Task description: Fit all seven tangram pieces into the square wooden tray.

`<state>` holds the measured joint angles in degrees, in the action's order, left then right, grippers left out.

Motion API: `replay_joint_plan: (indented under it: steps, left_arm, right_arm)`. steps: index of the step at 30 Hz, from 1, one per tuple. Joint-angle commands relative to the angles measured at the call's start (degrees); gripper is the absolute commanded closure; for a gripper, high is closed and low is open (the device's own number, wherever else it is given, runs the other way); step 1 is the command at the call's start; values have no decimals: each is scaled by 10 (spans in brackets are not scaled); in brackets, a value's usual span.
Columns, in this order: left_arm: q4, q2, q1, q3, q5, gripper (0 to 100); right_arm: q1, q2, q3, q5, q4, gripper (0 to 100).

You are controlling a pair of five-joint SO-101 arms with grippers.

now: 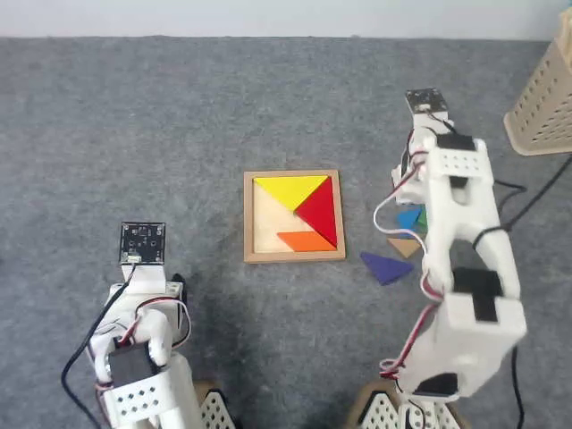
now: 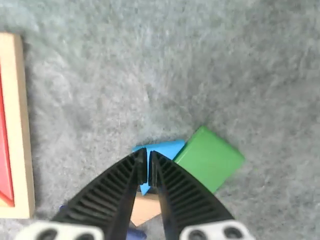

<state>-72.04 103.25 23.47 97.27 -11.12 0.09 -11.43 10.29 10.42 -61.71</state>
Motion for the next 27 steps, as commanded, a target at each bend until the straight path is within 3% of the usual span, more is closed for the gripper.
replay_joint_plan:
  steps: [1, 9, 16, 21, 27]
  left_arm:
    - [-2, 4, 3, -7, -4, 832]
    - [-2, 4, 3, -7, -4, 832]
    - [-2, 4, 3, -7, -4, 832]
    - [-2, 4, 3, -7, -4, 832]
    - [-2, 4, 3, -7, -4, 832]
  right_arm:
    - [-4, 87, 40, -2, 30, 992]
    - [-5, 97, 70, -2, 18, 983]
    - [-37, 48, 66, -4, 1, 835]
    - [-36, 26, 43, 6, -35, 865]
    - [-38, 78, 42, 233, -125, 864]
